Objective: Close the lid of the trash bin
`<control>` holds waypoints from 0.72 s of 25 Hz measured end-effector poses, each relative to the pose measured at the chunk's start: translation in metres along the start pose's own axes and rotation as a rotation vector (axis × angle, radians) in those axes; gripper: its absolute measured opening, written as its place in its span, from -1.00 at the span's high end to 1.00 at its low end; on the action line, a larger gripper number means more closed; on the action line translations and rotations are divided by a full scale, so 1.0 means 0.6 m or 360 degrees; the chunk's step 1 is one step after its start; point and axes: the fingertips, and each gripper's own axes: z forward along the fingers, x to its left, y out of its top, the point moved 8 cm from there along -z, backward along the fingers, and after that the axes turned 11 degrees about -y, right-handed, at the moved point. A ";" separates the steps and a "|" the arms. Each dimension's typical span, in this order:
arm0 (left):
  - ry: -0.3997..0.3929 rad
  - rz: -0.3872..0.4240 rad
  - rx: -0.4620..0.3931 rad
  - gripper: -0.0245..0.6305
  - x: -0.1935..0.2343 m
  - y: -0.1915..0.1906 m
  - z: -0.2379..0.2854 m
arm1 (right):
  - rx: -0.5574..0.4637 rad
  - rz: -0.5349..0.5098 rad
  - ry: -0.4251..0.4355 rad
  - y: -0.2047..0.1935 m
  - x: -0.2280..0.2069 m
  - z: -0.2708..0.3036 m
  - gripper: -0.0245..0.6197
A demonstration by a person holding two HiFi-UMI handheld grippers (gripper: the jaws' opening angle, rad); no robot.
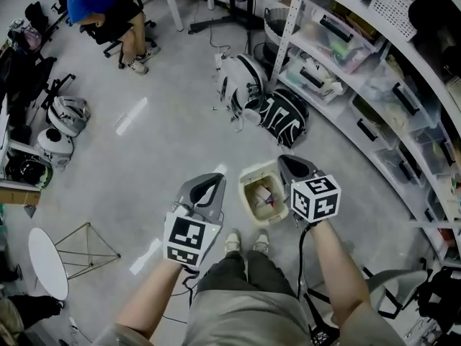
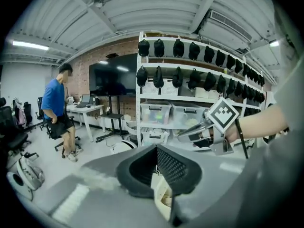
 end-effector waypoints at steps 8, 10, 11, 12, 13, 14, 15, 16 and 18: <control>0.0007 -0.0182 0.0190 0.92 0.040 -0.139 0.115 | 0.0310 -0.0014 0.0038 -0.135 -0.047 0.205 0.91; 0.0000 -0.0220 0.0244 0.92 0.046 -0.175 0.140 | 0.0382 -0.0031 0.0029 -0.168 -0.058 0.244 0.91; -0.0004 -0.0238 0.0270 0.92 0.048 -0.192 0.151 | 0.0416 -0.0033 0.0024 -0.183 -0.062 0.261 0.91; -0.0008 -0.0257 0.0295 0.92 0.051 -0.209 0.161 | 0.0450 -0.0034 0.0015 -0.198 -0.067 0.276 0.91; -0.0011 -0.0277 0.0317 0.92 0.053 -0.225 0.170 | 0.0484 -0.0038 0.0001 -0.213 -0.073 0.289 0.91; -0.0013 -0.0299 0.0338 0.92 0.055 -0.241 0.178 | 0.0516 -0.0045 -0.0012 -0.228 -0.077 0.301 0.91; -0.0014 -0.0323 0.0358 0.92 0.056 -0.256 0.184 | 0.0540 -0.0052 -0.0022 -0.241 -0.081 0.309 0.91; -0.0014 -0.0351 0.0377 0.92 0.058 -0.270 0.190 | 0.0552 -0.0052 -0.0026 -0.250 -0.083 0.315 0.91; -0.0012 -0.0403 0.0410 0.92 0.060 -0.292 0.196 | 0.0543 -0.0023 -0.0024 -0.258 -0.084 0.317 0.91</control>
